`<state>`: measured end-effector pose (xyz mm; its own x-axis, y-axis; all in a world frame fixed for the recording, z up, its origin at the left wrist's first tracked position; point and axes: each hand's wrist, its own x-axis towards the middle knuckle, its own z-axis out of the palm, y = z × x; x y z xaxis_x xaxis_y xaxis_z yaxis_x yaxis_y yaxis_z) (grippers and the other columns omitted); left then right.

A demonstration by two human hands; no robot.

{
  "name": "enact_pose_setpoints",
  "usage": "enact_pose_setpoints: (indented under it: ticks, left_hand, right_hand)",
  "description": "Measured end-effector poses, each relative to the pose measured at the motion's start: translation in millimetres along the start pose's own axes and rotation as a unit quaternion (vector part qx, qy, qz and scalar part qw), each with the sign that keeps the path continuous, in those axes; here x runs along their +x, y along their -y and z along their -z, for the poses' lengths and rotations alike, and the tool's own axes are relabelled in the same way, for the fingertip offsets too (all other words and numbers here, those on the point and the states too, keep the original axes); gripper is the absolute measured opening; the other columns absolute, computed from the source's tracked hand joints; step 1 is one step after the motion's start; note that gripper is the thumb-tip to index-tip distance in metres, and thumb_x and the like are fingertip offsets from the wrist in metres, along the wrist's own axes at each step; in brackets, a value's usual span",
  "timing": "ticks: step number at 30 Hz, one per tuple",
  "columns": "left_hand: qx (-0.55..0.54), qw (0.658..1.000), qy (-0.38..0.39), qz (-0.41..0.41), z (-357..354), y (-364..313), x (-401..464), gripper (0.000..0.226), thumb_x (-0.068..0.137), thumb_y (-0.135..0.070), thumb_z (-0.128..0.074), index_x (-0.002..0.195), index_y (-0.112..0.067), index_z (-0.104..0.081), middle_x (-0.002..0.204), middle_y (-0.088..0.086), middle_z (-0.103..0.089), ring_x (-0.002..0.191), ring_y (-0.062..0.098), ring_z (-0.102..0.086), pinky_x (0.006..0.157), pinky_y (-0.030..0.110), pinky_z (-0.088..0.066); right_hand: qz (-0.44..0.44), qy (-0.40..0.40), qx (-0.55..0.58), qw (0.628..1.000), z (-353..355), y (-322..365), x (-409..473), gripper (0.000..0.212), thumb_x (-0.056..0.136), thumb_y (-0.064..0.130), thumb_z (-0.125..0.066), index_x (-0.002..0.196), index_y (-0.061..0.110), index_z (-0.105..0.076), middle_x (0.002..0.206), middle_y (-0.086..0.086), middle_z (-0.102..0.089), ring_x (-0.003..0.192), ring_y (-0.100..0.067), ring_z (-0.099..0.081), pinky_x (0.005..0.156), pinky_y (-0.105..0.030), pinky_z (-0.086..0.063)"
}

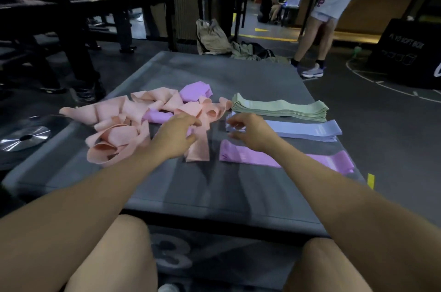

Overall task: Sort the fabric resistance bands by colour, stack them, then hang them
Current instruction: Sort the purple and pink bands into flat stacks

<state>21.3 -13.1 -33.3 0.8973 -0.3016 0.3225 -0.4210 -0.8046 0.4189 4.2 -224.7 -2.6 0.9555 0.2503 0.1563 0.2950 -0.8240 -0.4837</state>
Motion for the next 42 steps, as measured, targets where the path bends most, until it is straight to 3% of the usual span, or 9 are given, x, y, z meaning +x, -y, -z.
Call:
enact_pose_setpoints:
  ticks: [6, 11, 15, 22, 25, 31, 34, 39, 42]
  left_hand:
    - [0.041, 0.996, -0.035, 0.076, 32, 52, -14, 0.029, 0.081, -0.012, -0.065, 0.11, -0.011, -0.066, 0.113, 0.015, -0.059, 0.107, 0.033, -0.054, 0.095, 0.034, -0.042]
    - [0.045, 0.995, -0.024, 0.091, 46, 76, -25, 0.032, 0.082, -0.016, -0.067, 0.113, -0.011, -0.062, 0.112, 0.014, -0.056, 0.106, 0.032, -0.052, 0.095, 0.04, -0.04]
    - [0.027, 0.994, -0.014, 0.104, 48, 91, -32, 0.032, 0.084, -0.016, -0.064, 0.116, -0.011, -0.06, 0.113, 0.01, -0.055, 0.104, 0.028, -0.053, 0.097, 0.036, -0.038]
    - [0.014, 0.993, -0.002, 0.118, 49, 102, -38, 0.031, 0.086, -0.015, -0.063, 0.116, -0.008, -0.059, 0.115, 0.01, -0.057, 0.111, 0.024, -0.05, 0.098, 0.028, -0.033]
    - [0.009, 0.992, -0.007, 0.123, 53, 98, -37, 0.029, 0.086, -0.018, -0.064, 0.114, -0.011, -0.06, 0.114, 0.008, -0.057, 0.109, 0.024, -0.051, 0.096, 0.027, -0.033]
    - [-0.045, 0.991, -0.036, 0.124, 71, 74, -29, 0.041, 0.081, -0.018, -0.069, 0.12, -0.013, -0.057, 0.118, 0.006, -0.054, 0.111, 0.023, -0.051, 0.091, 0.025, -0.036]
    - [-0.097, 0.989, -0.04, 0.107, 85, 52, -24, 0.047, 0.078, -0.021, -0.074, 0.121, -0.015, -0.055, 0.121, -0.001, -0.054, 0.115, 0.018, -0.05, 0.091, 0.024, -0.037]
    - [-0.159, 0.981, -0.049, 0.098, 103, 17, -22, 0.032, 0.082, -0.026, -0.071, 0.11, -0.019, -0.056, 0.102, -0.01, -0.055, 0.096, 0.011, -0.05, 0.08, 0.024, -0.036]
    - [-0.147, 0.981, -0.061, 0.114, 111, 8, -18, 0.013, 0.089, -0.023, -0.061, 0.082, -0.023, -0.05, 0.075, -0.009, -0.055, 0.075, 0.017, -0.052, 0.065, 0.028, -0.038]
  right_hand:
    - [0.017, 0.029, 0.005, 0.999, -52, 53, 48, 0.038, 0.084, 0.016, -0.065, 0.121, 0.008, -0.059, 0.117, -0.012, -0.062, 0.106, -0.027, -0.058, 0.092, -0.031, -0.045]
    - [0.022, 0.032, -0.057, 0.998, -86, 70, 69, 0.041, 0.081, 0.015, -0.067, 0.12, 0.007, -0.054, 0.118, -0.017, -0.052, 0.104, -0.034, -0.054, 0.082, -0.029, -0.04]
    - [0.009, 0.053, -0.091, 0.994, -103, 71, 74, 0.037, 0.082, 0.01, -0.064, 0.118, 0.009, -0.055, 0.12, -0.016, -0.051, 0.101, -0.033, -0.055, 0.084, -0.033, -0.045]
    - [-0.093, 0.088, -0.064, 0.99, -101, 78, 82, 0.027, 0.09, 0.013, -0.051, 0.113, 0.008, -0.065, 0.116, -0.014, -0.062, 0.1, -0.029, -0.059, 0.08, -0.028, -0.043]
    - [-0.034, 0.011, -0.052, 0.998, -98, 86, 79, 0.02, 0.087, 0.012, -0.053, 0.097, 0.011, -0.07, 0.1, -0.011, -0.068, 0.087, -0.028, -0.06, 0.066, -0.026, -0.039]
    - [0.03, -0.094, 0.104, 0.99, -49, 122, 78, 0.018, 0.089, 0.004, -0.049, 0.094, 0.007, -0.066, 0.086, -0.005, -0.067, 0.077, -0.017, -0.055, 0.068, -0.024, -0.039]
    - [0.031, -0.132, 0.171, 0.976, -24, 139, 74, 0.013, 0.088, 0.005, -0.053, 0.087, 0.012, -0.064, 0.069, 0.005, -0.06, 0.071, -0.016, -0.056, 0.071, -0.028, -0.048]
    - [0.044, -0.142, 0.218, 0.965, 9, 158, 62, 0.013, 0.087, 0.009, -0.06, 0.077, 0.017, -0.061, 0.068, 0.001, -0.062, 0.07, -0.018, -0.06, 0.073, -0.034, -0.055]
    - [0.051, -0.151, 0.268, 0.95, 25, 161, 57, 0.02, 0.087, 0.005, -0.06, 0.072, 0.019, -0.059, 0.066, 0.001, -0.062, 0.068, -0.02, -0.062, 0.076, -0.046, -0.057]
